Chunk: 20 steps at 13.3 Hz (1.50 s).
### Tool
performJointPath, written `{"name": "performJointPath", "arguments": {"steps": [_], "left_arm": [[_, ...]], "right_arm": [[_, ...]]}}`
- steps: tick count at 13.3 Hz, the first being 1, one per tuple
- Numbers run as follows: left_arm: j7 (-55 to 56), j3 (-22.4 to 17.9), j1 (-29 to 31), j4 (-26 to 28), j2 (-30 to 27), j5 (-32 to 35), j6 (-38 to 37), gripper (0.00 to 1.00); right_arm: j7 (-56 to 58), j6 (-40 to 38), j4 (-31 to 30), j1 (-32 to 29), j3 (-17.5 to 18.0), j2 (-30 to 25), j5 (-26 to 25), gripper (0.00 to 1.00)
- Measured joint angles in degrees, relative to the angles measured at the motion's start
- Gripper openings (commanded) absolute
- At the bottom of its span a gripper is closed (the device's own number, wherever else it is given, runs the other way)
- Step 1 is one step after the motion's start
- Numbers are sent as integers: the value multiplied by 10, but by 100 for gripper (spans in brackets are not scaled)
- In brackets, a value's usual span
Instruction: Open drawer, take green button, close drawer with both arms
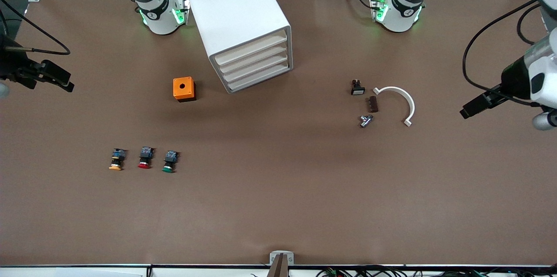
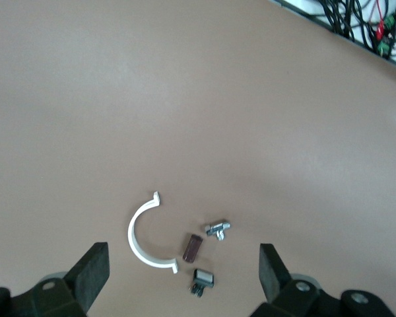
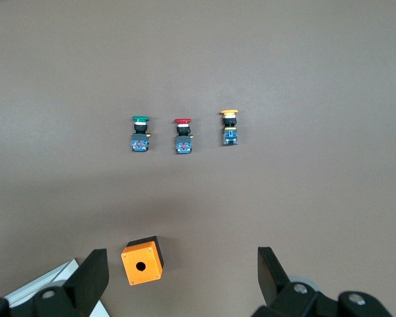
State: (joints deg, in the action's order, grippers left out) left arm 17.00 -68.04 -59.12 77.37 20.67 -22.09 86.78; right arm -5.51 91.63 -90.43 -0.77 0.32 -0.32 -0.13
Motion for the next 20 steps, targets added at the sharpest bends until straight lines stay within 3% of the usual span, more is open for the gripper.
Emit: {"name": "performJointPath", "arguments": {"steps": [4,12,14,17,20], "left_arm": [[-26,-2,2,1,-17,17,-9,100],[-33,71,42,2,-69,68,-13,100],[-33,147,105,3,-70,86,-13,100],[-34,306,237,5,-93,151,-13,100],[-34,409,327,18,-128,169,-20,100]], "right_arm": [[-2,-1,0,0,0,0,0,100],[-4,-2,0,0,-1,0,0,100],[-4,-2,0,0,-1,0,0,100],[-4,-2,0,0,-1,0,0,100],[-4,-2,0,0,-1,0,0,100]]}}
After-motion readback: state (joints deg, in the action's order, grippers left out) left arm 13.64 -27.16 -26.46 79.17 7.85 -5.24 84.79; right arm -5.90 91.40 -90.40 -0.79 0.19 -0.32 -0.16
